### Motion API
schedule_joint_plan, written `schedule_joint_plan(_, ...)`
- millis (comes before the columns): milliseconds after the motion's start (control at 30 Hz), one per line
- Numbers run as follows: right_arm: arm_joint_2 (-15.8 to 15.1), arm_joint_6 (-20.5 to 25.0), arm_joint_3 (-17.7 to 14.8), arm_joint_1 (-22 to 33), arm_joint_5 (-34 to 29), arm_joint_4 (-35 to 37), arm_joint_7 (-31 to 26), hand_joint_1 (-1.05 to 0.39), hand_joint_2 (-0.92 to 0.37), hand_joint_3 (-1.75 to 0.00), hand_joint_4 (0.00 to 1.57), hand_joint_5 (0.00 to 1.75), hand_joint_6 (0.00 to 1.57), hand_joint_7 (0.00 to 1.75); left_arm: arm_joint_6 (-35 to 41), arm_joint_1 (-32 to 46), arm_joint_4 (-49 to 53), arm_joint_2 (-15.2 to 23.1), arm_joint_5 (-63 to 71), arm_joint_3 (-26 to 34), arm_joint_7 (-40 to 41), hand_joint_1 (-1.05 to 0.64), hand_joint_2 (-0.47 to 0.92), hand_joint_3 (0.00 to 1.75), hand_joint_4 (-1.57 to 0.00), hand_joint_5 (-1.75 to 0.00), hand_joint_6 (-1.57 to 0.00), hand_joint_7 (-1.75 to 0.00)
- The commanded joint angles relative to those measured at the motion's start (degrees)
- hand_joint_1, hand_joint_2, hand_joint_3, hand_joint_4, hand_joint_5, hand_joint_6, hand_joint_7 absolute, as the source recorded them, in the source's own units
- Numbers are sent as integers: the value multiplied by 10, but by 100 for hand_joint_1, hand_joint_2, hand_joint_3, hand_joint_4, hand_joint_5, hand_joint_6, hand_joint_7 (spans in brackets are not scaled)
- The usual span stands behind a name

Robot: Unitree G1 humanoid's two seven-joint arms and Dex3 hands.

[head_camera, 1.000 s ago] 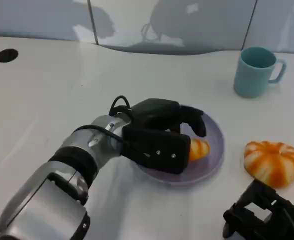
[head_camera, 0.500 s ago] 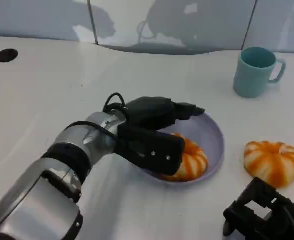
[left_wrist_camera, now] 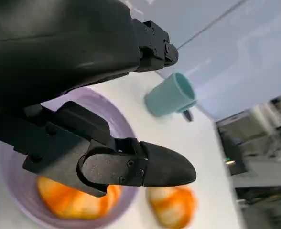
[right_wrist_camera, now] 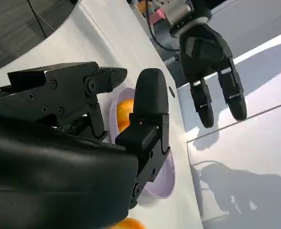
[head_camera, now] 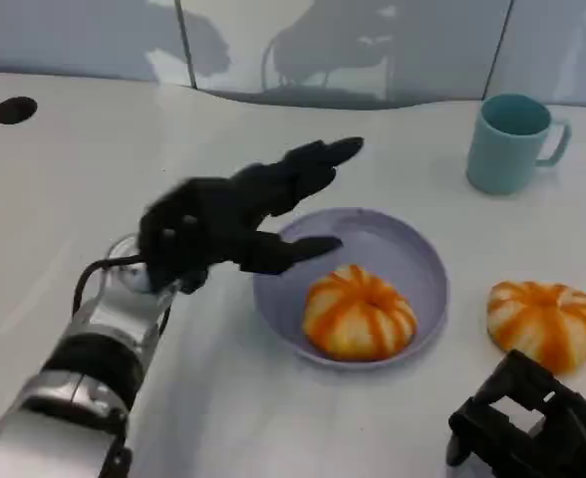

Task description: Grasp the bread from the table and place it into the plate.

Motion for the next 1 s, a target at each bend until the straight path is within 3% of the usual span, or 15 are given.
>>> schedule_joint_plan(33,-9,-1,-7,0,5,2,2,-65,-92,-12,77,154,67,136,21,23,-26,1,-41,31,-48,-89,92,41,-12,-7,-12,-5)
schedule_joint_plan(367,-9,-1,-7,0,5,2,2,-65,-92,-12,77,154,67,137,32,28,-39,-1,-38,40,-57,-89,92,42,-12,-8,-13,-4)
schedule_joint_plan(400,-10,-1,-7,1,4,1,1,-65,-92,-12,77,154,67,137,95,69,-74,-10,-130,94,-111,-89,92,42,-12,-8,-13,-4)
schedule_joint_plan(433,-10,-1,-7,3,3,0,-1,-66,-92,-11,77,154,67,137,144,101,-102,-16,-200,135,-152,-85,92,42,-30,-17,-25,-10)
schedule_joint_plan(500,-10,-1,-8,3,3,1,-1,-66,-92,-11,77,154,67,138,258,165,-174,-20,-304,185,-195,-82,92,42,-39,-22,-32,-12)
schedule_joint_plan(533,-10,-2,-8,2,4,2,0,-66,-92,-11,77,154,67,138,308,191,-209,-19,-330,192,-196,-78,92,42,-46,-57,-44,-18)
schedule_joint_plan(600,-10,-3,-8,2,2,1,-2,-66,-92,-11,77,154,67,138,379,236,-266,-14,-367,201,-198,-76,92,42,-45,-84,-51,-20)
schedule_joint_plan(633,-10,-3,-8,3,0,0,-4,-66,-92,-11,77,155,67,138,397,251,-285,-12,-376,203,-198,-71,92,43,-39,-114,-57,-29)
schedule_joint_plan(733,-11,-2,-8,2,0,-1,-6,-66,-92,-11,77,155,67,138,445,291,-342,-11,-394,210,-189,-68,92,44,-34,-136,-59,-38)
schedule_joint_plan(767,-11,-1,-8,0,1,0,-6,-67,-92,-11,77,156,67,138,457,305,-358,-12,-400,214,-186,-63,92,43,-39,-156,-53,-80)
schedule_joint_plan(833,-12,1,-10,-7,5,8,-2,-67,-92,-10,76,156,68,138,464,340,-399,-15,-397,217,-166,-60,92,44,-49,-170,-46,-126)
schedule_joint_plan(900,-12,0,-12,-11,6,12,0,-66,-92,-9,78,155,69,137,469,358,-426,-17,-393,218,-148,-58,92,46,-57,-173,-44,-147)
schedule_joint_plan(1000,-14,2,-13,-12,6,14,1,-66,-92,-9,78,155,69,136,457,381,-451,-28,-382,217,-122,-58,92,46,-60,-174,-44,-154)
